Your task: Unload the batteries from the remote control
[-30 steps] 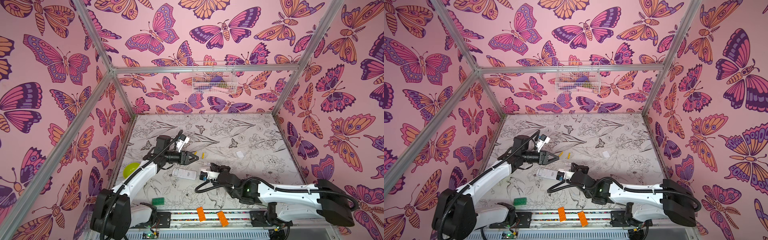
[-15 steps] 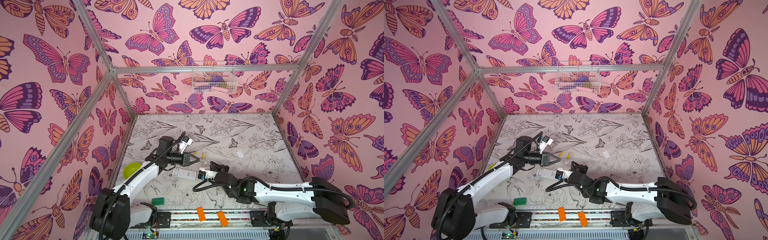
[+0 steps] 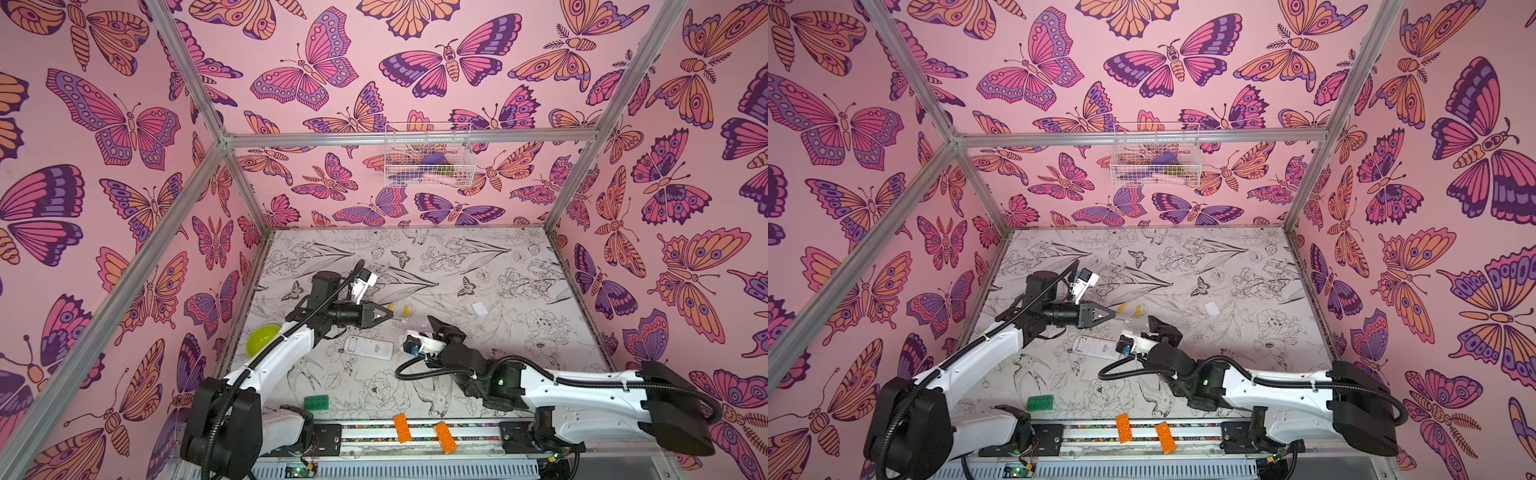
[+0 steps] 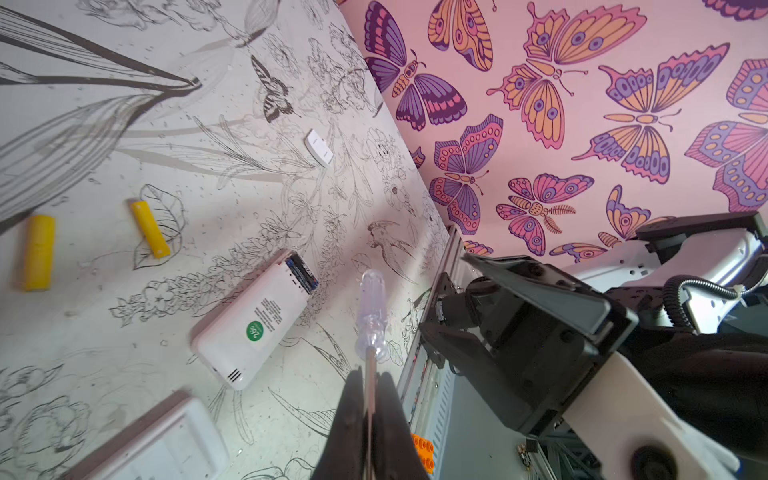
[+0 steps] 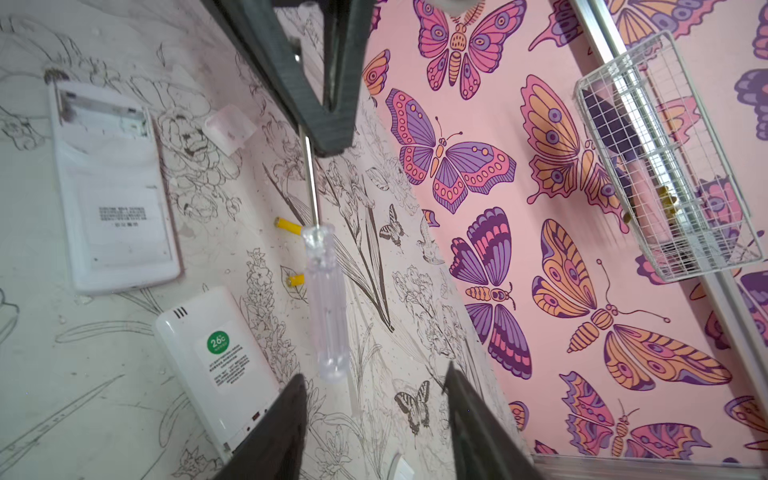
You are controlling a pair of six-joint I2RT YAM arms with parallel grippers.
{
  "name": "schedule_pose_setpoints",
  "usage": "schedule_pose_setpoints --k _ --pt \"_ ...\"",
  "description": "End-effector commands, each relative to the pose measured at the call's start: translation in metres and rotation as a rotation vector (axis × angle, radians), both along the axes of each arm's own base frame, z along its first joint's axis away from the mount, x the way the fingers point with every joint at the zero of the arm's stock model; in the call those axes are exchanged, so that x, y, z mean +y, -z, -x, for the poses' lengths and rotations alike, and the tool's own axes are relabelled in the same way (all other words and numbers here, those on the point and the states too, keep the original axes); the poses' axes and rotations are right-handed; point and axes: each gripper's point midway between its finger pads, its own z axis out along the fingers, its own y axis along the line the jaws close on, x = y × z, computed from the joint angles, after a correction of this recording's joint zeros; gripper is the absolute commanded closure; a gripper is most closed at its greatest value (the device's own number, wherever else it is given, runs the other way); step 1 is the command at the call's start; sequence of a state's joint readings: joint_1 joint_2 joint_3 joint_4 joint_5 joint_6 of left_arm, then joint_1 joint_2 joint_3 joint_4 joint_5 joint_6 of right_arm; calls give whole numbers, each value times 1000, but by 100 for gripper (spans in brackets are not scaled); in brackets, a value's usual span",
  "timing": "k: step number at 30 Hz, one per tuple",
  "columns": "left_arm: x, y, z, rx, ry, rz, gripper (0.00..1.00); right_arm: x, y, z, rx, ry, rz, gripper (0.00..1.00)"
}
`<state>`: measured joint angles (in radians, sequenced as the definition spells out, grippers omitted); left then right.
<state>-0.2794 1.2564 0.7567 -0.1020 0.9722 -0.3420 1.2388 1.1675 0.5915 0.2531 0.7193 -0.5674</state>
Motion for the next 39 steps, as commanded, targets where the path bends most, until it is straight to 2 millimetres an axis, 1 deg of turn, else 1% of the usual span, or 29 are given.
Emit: schedule_pose_setpoints --k 1,5,8,9,10,12,13,15,17,19,21,23,25,27,29,30,32,34,36,39 --pt "10 -15 -8 -62 -32 7 100 -8 -1 -2 89 27 -187 36" --pt "20 -30 -13 -67 -53 42 100 -23 -9 -13 174 113 -377 26" --pt "26 -31 -18 -92 -77 31 100 -35 -11 -22 215 183 -504 15" --pt "28 -33 -18 -93 -82 30 100 -43 -12 -28 236 232 -576 10" --pt "29 -36 -19 -91 -84 33 100 -52 -12 -34 265 295 -664 0" --pt "31 -41 -19 -89 -84 45 100 -73 -12 -45 324 432 -828 1" --pt "31 -43 -19 -95 -82 47 100 -80 -8 -48 369 480 -890 1" --pt "32 -45 -21 -113 -79 49 100 -82 -1 -53 476 482 -962 1" --pt "34 -48 -23 -109 -87 54 100 -85 4 -58 546 494 -1044 1" --pt "37 -53 -25 -95 -100 65 100 -83 1 -61 604 476 -1111 1" --pt "37 -53 -25 -96 -96 70 100 -83 -1 -63 638 484 -1157 1" --pt "37 -54 -26 -99 -93 84 100 -80 -2 -65 681 483 -1219 1" --pt "36 -59 -27 -79 -96 108 100 -72 -3 -69 757 457 -1319 1" --pt "34 -64 -25 -73 -82 133 100 -58 -5 -70 849 396 -1425 1" --pt "33 -64 -26 -76 -79 154 100 -43 -7 -70 920 326 -1483 1" --pt "33 -64 -27 -77 -83 167 100 -35 -12 -70 945 279 -1510 0" --pt "32 -65 -28 -59 -91 198 100 -23 -18 -71 994 210 -1558 6" --pt "32 -69 -28 -46 -91 223 100 -12 -30 -71 1034 135 -1598 10" --pt "31 -68 -29 -48 -95 236 100 2 -44 -67 1088 49 -1596 13" --pt "30 -66 -29 -49 -104 253 100 19 -59 -64 1138 -59 -1600 17"
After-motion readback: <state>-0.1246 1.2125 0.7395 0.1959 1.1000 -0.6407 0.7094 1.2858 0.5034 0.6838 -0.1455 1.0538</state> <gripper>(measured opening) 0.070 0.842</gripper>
